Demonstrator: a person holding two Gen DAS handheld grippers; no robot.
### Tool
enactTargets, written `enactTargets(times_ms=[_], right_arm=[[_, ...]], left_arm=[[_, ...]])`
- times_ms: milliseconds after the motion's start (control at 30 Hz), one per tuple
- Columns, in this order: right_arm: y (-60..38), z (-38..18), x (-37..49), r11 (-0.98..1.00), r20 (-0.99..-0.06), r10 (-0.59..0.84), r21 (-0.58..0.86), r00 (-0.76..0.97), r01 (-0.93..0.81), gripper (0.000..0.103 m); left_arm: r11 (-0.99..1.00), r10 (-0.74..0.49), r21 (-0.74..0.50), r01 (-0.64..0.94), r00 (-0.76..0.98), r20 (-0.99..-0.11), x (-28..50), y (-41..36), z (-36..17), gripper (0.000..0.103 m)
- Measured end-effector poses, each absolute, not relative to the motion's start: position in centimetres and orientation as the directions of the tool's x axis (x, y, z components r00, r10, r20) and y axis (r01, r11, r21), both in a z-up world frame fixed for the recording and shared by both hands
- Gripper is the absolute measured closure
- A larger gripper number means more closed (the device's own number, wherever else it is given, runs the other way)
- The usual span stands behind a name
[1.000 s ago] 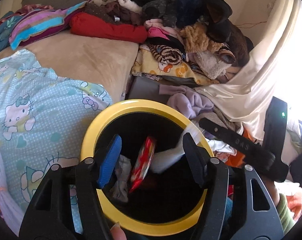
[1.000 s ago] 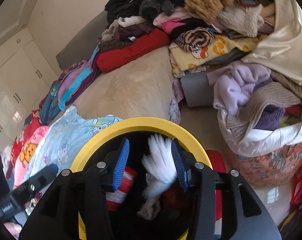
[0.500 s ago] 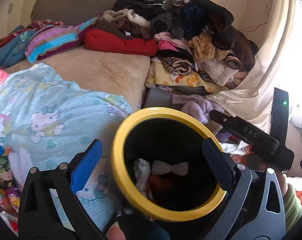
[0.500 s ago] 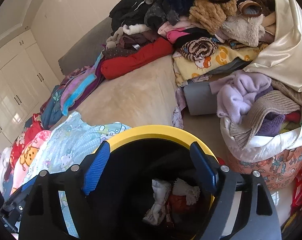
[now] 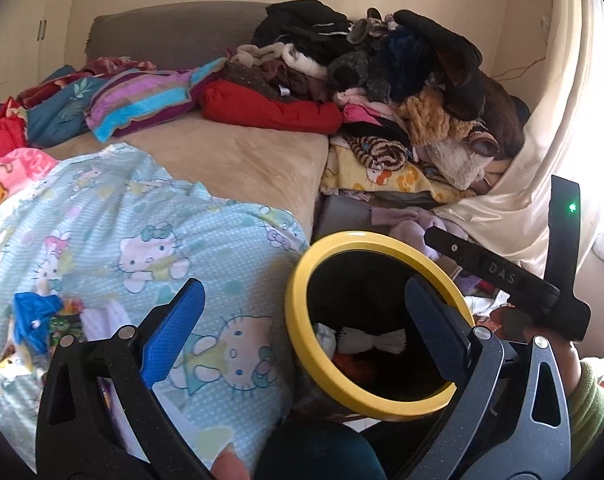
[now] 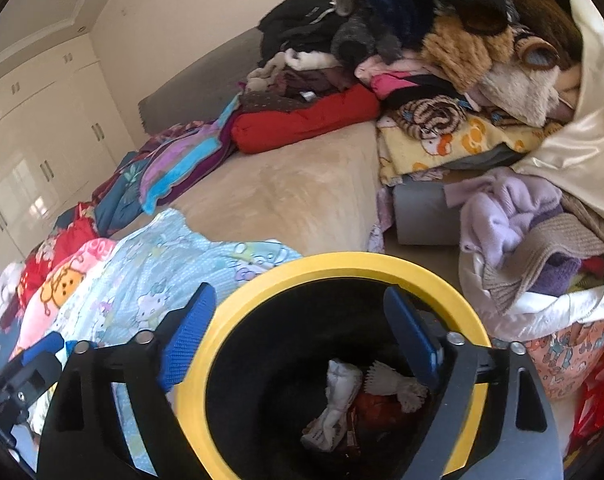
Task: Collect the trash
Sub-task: 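Move both tools back over the remaining trash on the bed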
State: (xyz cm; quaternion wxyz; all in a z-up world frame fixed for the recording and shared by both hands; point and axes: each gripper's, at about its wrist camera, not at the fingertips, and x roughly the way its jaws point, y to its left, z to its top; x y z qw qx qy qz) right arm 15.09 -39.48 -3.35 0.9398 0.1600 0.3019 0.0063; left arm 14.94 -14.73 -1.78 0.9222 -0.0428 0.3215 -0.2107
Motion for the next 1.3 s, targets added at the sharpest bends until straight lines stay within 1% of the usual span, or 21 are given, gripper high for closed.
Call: enactTargets(times_ms=[367,633,800,933,1300], right_arm=[[-35.3,-1.8,14.6,0.967,-0.541,0.149,0.255,0.827,-0.008,0.015],[-32.5,-0.8,14.1,0.953,-0.52,0.215,0.297,0.827,-0.061,0.015],[-30.1,-0.4,13.7,0.954,-0.515,0.243,0.282,0.822,-0.106,0.015],[-28.4,-0.4,13.5,0.945,-0.519,0.284,0.296,0.806,-0.141,0.015],[-25.5,0.0,12.9,0.944,-0.518,0.31,0.265,0.797,-0.195,0.012]], left_arm=[[0.926,-0.377,-0.228,0.3,0.749,-0.545,14.5,-11.0,-0.7,0.011],[0.936,-0.35,-0.24,0.259,0.772,-0.531,14.1,-8.7,-0.6,0.011],[0.944,-0.323,-0.24,0.227,0.787,-0.525,13.9,-7.2,-0.5,0.011],[0.948,-0.308,-0.238,0.21,0.793,-0.525,13.8,-6.3,-0.6,0.011],[0.961,-0.251,-0.234,0.147,0.818,-0.518,13.6,-2.9,-0.5,0.011]])
